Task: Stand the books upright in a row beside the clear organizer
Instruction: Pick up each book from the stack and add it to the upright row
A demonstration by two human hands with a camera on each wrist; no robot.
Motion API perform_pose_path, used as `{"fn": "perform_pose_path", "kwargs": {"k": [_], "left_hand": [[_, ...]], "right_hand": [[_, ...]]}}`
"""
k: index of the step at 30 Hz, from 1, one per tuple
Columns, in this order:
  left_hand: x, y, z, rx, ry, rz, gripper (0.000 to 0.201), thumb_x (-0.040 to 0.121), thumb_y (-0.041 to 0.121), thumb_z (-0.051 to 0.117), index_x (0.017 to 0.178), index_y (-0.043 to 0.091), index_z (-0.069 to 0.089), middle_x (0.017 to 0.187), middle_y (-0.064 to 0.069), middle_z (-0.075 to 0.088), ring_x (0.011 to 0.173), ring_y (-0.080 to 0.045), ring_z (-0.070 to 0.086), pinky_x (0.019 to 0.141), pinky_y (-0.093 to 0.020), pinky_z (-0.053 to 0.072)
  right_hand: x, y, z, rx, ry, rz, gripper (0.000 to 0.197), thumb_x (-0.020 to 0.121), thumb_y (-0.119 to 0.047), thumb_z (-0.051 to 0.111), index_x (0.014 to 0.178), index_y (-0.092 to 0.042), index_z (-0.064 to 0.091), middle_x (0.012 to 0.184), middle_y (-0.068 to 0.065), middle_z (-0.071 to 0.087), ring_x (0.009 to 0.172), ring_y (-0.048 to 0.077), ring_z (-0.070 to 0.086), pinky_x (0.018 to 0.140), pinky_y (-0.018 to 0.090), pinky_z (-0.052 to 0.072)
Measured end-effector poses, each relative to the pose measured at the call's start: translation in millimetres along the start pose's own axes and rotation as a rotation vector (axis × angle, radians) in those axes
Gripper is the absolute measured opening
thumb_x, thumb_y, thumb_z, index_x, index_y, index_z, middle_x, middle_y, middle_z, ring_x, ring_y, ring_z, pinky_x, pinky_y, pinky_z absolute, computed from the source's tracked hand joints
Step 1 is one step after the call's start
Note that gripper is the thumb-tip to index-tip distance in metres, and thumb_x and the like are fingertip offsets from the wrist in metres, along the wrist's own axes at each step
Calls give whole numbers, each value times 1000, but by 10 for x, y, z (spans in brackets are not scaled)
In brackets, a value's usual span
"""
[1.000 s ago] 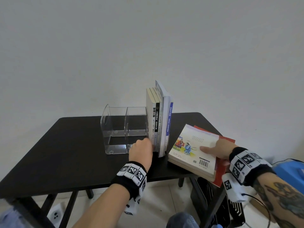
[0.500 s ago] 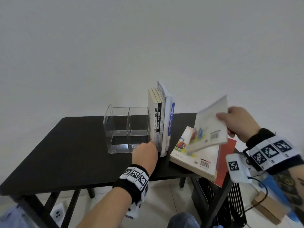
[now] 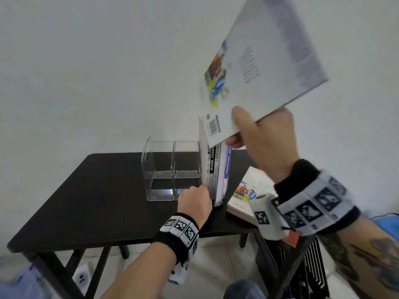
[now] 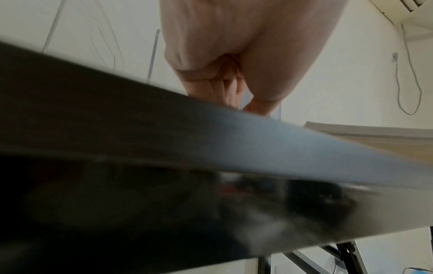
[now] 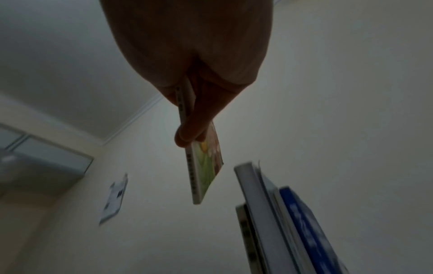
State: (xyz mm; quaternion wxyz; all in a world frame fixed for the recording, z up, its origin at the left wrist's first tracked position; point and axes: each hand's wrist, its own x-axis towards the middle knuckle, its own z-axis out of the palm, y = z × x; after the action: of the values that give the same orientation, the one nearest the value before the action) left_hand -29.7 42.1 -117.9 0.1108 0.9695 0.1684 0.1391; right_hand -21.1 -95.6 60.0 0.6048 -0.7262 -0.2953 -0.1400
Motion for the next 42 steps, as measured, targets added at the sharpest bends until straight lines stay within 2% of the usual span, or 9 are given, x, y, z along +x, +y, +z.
{"fn": "perform_pose_path", "kwargs": {"k": [4,9,19,22,26,30,35,39,42], "left_hand": [[4,-11,3,0,22,14,17,95,25,49,96,10,57,92,-9,65,90,-31,63,67,-33,41],[34,-55,37,-74,-12,-13,19,92,25,49,94,11,61,86,-8,66,84,-30,64,69,-33,47],[3,-62,-21,-98,-21,-49,22,95,27,47,85,9,57,82,-10,63,80,-29,60,68,-32,46],[4,-61,-28,-151,-30,-93,21,94,25,47,79,10,50,83,-12,64,80,-30,61,71,-35,49],[109,-167,117,-267,-39,-132,22,86,26,48,68,13,43,63,-5,55,55,-22,50,53,-29,39],[135,-199,156,-238,-44,-51,15,85,27,49,90,14,54,75,7,51,56,-7,44,52,-14,27],[113,-176,216,-60,95,162,42,91,29,46,129,12,45,117,-3,48,96,-16,45,88,-24,39],[91,-149,97,-356,39,80,36,91,13,53,120,4,34,93,1,52,65,-2,50,56,-11,45],[129,-154,108,-358,-17,47,36,95,11,49,127,-1,39,74,14,44,57,1,44,51,-4,39]], "right_hand": [[-45,182,349,-311,-166,5,30,94,-18,48,74,2,58,61,8,67,55,24,67,54,37,58],[-104,414,597,-553,-321,107,12,96,-7,42,85,-5,41,77,8,45,64,25,45,49,29,30],[-72,511,765,-676,-334,53,13,99,-17,38,93,-8,44,84,7,44,80,28,53,59,28,37],[-79,553,789,-714,-415,75,21,99,-19,38,90,-5,51,79,9,47,87,34,59,70,37,43],[-137,692,839,-695,-450,195,28,99,-19,39,96,-1,60,64,0,34,96,36,63,72,36,43],[-183,847,881,-701,-425,274,26,99,-19,44,75,-9,50,77,5,49,80,29,56,70,31,45],[-218,905,910,-732,-452,295,33,101,-33,40,105,-7,61,100,12,62,94,30,63,83,37,52],[-198,890,878,-686,-467,306,38,94,-42,44,71,-13,50,79,5,57,78,27,60,75,36,54],[-229,797,834,-693,-438,241,37,91,-39,47,64,-15,48,72,3,55,73,26,59,68,32,52]]}}
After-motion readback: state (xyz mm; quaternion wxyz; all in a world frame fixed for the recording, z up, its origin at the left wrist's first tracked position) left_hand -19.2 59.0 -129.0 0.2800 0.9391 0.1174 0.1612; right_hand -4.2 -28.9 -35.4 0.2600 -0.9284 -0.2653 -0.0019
